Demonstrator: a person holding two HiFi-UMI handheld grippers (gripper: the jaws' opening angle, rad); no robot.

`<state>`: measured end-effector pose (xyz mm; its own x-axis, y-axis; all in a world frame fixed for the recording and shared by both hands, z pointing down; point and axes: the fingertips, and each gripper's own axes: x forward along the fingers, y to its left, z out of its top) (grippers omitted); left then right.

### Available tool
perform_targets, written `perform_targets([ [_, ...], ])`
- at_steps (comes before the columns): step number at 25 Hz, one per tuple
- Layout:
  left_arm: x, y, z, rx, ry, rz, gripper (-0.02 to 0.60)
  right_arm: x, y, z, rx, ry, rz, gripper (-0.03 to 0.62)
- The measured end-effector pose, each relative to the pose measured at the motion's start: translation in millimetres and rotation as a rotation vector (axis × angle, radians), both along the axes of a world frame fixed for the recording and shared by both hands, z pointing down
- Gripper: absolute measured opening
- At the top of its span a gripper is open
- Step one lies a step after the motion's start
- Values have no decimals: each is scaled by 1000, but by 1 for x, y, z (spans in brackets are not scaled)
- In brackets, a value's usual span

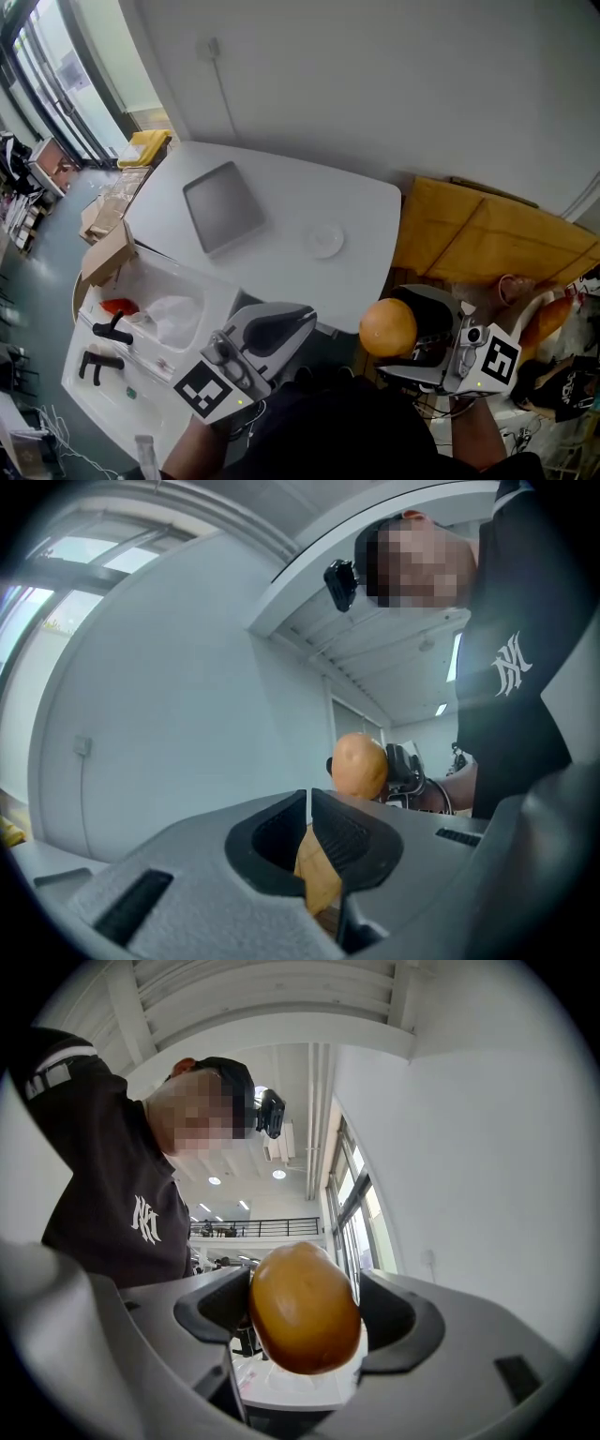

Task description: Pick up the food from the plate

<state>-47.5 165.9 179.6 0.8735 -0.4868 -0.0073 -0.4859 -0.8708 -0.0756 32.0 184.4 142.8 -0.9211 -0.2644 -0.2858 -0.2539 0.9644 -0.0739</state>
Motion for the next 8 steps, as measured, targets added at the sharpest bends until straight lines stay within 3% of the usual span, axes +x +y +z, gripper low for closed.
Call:
perform_targets([
  [8,21,-1,9,21,-45,34,8,19,-13,5,0,-36,24,364],
])
